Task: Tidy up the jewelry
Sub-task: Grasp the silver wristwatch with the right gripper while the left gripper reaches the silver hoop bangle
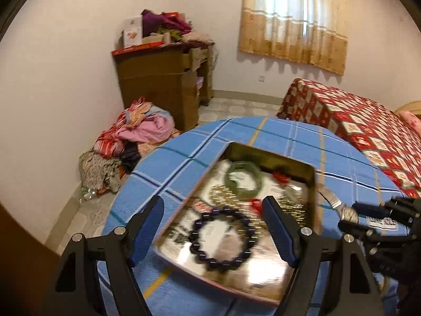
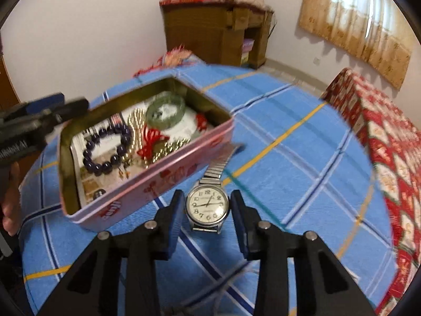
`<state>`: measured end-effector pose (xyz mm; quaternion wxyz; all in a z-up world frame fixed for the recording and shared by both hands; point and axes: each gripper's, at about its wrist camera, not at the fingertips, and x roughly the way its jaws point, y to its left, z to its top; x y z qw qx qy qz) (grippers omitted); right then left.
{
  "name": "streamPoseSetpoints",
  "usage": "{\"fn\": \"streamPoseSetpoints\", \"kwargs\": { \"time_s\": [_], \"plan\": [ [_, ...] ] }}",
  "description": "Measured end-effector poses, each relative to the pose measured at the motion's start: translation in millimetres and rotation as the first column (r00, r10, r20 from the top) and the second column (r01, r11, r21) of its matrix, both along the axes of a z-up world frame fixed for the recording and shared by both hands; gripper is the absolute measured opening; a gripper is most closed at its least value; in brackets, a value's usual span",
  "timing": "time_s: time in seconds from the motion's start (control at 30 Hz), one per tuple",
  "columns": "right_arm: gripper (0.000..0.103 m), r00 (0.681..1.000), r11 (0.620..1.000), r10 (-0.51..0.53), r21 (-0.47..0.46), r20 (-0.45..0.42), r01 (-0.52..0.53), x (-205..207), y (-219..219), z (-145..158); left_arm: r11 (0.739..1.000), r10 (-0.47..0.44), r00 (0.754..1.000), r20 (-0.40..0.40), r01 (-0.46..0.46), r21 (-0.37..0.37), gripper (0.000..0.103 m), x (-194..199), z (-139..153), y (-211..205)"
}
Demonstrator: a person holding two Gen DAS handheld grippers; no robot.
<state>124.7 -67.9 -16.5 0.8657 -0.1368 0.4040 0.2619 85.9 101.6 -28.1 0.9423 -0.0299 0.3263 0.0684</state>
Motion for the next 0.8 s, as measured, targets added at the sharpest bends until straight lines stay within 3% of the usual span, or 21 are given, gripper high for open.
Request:
{"fn": "streamPoseSetpoints", "kwargs": {
  "time_s": [0.23, 0.53, 0.8],
  "plan": [
    [0.038, 0.990, 0.991, -0.125, 0.065, 0.063, 0.120, -11, -50, 27, 0.991, -0.132, 0.991, 0.010, 0.131, 0.035, 0.077, -7, 9, -54],
    [0.038, 0.972, 0.971, -0.230, 0.067, 0.036, 0.228, -15, -91, 6, 0.953, -0.285, 0.957, -0.054, 0.289, 0.092, 0.077, -9, -8, -126],
    [0.038, 0.969, 0.969, -0.243, 0.064, 0.040, 0.240, -36, -103, -8, 0.927, -0.361, 0.919, -0.161, 0.372, 0.043, 0.077, -5, -36, -159]
  ]
}}
